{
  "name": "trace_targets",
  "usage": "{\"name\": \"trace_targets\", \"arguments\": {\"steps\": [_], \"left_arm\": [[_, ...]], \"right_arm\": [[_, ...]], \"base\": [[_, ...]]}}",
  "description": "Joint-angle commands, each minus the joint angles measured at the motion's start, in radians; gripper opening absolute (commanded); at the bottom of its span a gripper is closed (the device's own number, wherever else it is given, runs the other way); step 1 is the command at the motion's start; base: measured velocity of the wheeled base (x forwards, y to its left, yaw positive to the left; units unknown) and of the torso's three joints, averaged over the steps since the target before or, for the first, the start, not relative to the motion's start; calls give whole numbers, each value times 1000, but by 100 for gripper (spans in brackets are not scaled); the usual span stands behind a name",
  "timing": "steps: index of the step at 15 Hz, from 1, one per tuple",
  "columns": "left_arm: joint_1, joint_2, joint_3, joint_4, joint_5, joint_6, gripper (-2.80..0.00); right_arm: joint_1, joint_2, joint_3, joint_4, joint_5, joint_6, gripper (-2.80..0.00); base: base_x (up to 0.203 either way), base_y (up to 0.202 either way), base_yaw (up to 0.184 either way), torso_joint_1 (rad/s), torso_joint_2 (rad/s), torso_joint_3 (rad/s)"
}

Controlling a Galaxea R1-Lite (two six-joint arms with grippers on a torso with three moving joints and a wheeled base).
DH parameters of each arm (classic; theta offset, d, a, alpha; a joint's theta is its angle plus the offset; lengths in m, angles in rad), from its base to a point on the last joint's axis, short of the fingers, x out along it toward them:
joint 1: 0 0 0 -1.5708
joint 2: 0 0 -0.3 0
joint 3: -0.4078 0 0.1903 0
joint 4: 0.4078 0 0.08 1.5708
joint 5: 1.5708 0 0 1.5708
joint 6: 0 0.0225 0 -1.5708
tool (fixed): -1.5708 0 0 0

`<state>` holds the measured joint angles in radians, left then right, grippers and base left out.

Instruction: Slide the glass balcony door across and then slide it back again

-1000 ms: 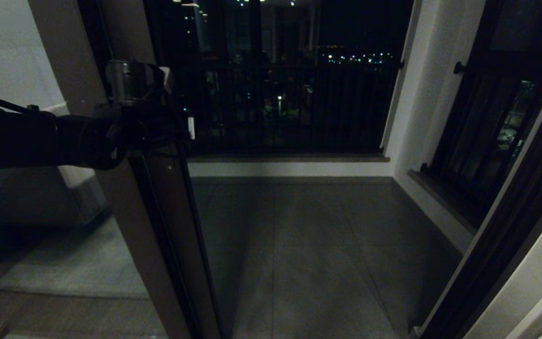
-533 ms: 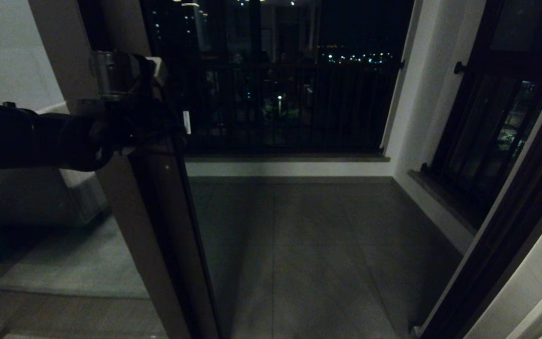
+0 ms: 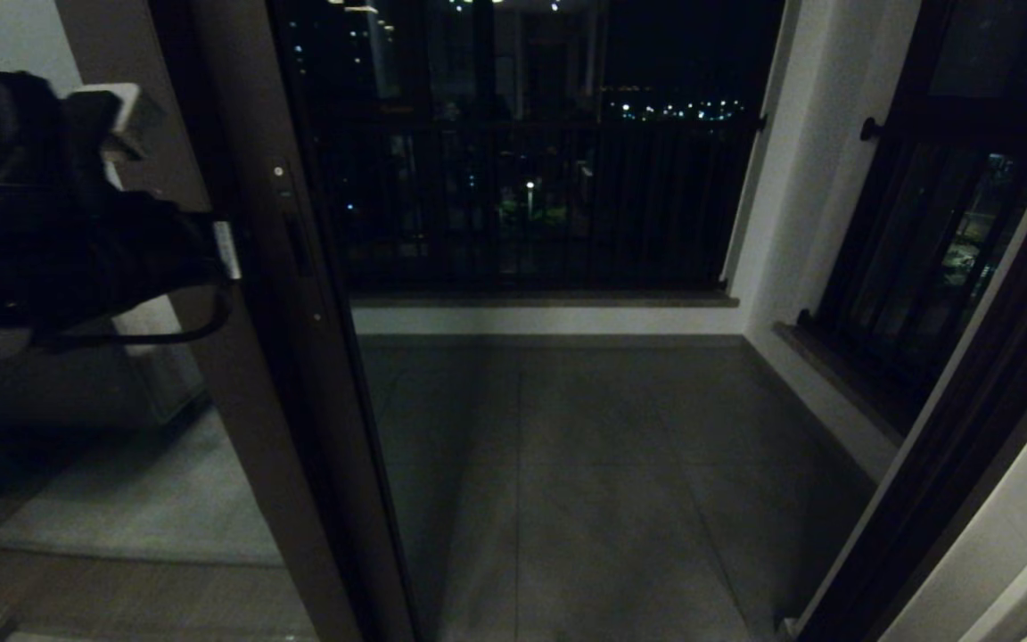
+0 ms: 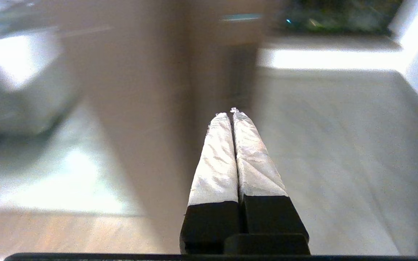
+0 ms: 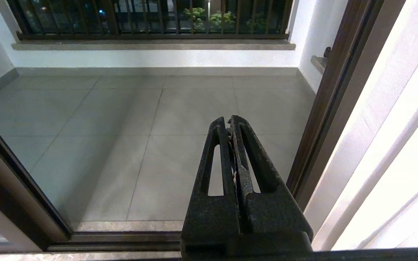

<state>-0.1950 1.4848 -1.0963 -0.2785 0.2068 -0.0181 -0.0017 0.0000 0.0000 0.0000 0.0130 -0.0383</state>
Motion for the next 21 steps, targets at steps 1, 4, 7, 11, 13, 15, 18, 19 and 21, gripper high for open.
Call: {"name": "trace_targets", "arguments": {"steps": [1,4,7,11,13,15,18,19,21], "left_arm": [[101,-269,136,1,0,3,-280],[207,-538,241,45,-4,7,-280],[246,-833,287,251,-29,26,-280],[251,-1163,318,605,-132,51,-280],[237,-1264,350,726,-113,47,-280],[214,-1345,411,754,-86,35,-280],[195,-1477,516,805,-113,33,-280],[193,-1489,538,841,-125,23,-280],[192,-1485,542,839,-161,-53,-280]], "right_arm": [[0,2,0,0,1,-2,-280],[0,2,0,0,1,-1,-280],[0,2,0,0,1,0,-280],[0,2,0,0,1,0,-280],[0,2,0,0,1,0,-280],[0,2,0,0,1,0,-280],[0,2,0,0,1,0,-280],[0,2,0,0,1,0,-280],[0,2,0,0,1,0,-280]], "base": [[0,0,0,0,0,0],[0,0,0,0,0,0],[0,0,0,0,0,0],[0,0,0,0,0,0],[0,0,0,0,0,0],[0,0,0,0,0,0],[0,0,0,0,0,0],[0,0,0,0,0,0],[0,0,0,0,0,0]]}}
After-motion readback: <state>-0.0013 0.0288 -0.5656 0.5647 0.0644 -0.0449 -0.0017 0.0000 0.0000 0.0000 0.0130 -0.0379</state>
